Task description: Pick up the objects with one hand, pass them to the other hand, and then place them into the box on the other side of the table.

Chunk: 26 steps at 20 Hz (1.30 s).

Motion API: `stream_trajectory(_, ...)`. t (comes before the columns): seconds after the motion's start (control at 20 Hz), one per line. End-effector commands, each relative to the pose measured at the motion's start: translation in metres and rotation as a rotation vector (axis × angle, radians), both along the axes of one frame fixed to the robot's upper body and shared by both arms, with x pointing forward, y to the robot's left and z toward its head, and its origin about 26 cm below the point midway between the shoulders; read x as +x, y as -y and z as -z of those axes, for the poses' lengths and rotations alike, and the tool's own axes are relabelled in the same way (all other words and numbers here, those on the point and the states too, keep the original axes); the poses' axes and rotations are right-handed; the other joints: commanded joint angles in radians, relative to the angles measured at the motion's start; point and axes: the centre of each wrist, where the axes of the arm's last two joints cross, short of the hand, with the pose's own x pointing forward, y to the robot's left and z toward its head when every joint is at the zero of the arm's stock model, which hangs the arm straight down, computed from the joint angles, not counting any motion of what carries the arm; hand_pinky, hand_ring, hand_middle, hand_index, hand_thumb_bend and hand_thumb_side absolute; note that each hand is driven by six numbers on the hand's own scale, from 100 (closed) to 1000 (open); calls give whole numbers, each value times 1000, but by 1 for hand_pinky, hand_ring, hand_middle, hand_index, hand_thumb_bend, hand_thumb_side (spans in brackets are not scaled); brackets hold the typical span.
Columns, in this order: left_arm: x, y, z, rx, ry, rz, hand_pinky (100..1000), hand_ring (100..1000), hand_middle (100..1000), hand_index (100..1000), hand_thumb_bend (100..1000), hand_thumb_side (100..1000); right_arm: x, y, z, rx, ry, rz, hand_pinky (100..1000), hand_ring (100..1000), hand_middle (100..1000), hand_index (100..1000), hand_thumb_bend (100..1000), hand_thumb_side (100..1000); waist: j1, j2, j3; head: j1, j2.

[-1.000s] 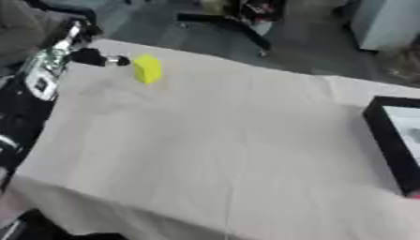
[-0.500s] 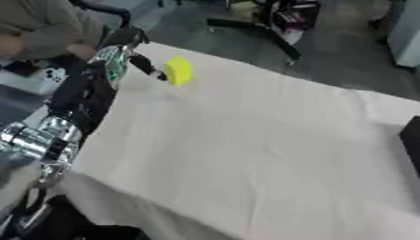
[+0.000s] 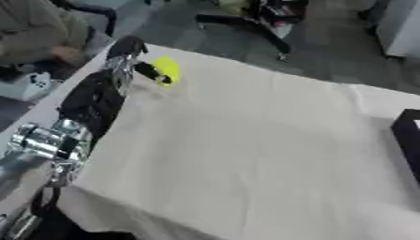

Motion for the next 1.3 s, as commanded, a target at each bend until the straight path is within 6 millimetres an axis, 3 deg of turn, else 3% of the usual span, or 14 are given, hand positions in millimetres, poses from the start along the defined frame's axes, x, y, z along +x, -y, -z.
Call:
stream_trajectory(0.05, -4, -19, -22, 19, 87, -68, 772, 702, 684, 705, 1000, 370, -3, -4, -14, 10, 43, -25, 739, 714, 736, 956, 100, 336, 2, 3, -11, 0, -32)
stream_trajectory(0.25, -11, -31, -26, 7, 146, -123, 773, 711, 702, 710, 1000, 405, -4, -7, -17, 31, 53, -38, 734, 709, 730, 957, 100, 336, -1, 35, -36, 8, -61)
stream_trajectory(0.5, -16, -40, -27, -10, 233, -201, 769, 712, 705, 710, 1000, 446, -5, -6, -17, 52, 55, -37, 731, 705, 727, 958, 100, 337, -3, 64, -55, 20, -75)
stream_trajectory(0.75, -18, -41, -21, -87, 259, -195, 769, 713, 708, 707, 1000, 381, -4, -7, -17, 67, 55, -41, 732, 705, 727, 957, 100, 338, -7, 84, -66, 28, -85)
stream_trajectory(0.85, -19, -41, -16, -131, 260, -165, 752, 668, 658, 667, 976, 341, -4, -7, -17, 71, 51, -40, 732, 705, 727, 957, 100, 338, -9, 88, -69, 31, -86)
stream_trajectory(0.95, -20, -41, -13, -157, 267, -139, 722, 575, 553, 568, 729, 219, -3, -7, -16, 73, 49, -39, 733, 705, 727, 957, 100, 337, -11, 90, -71, 32, -84)
stream_trajectory(1.05, -19, -40, -15, -167, 317, -121, 682, 489, 461, 475, 542, 105, -3, -7, -15, 74, 47, -37, 733, 705, 728, 956, 100, 336, -11, 88, -71, 31, -81)
stream_trajectory(1.15, -17, -38, -20, -176, 396, -95, 661, 435, 399, 414, 429, 100, -3, -7, -14, 73, 44, -35, 734, 705, 728, 956, 100, 336, -11, 85, -71, 27, -78)
stream_trajectory(1.3, -15, -36, -29, -210, 511, -9, 655, 414, 376, 389, 397, 100, -3, -6, -12, 69, 41, -32, 733, 704, 726, 955, 100, 335, -8, 78, -68, 19, -73)
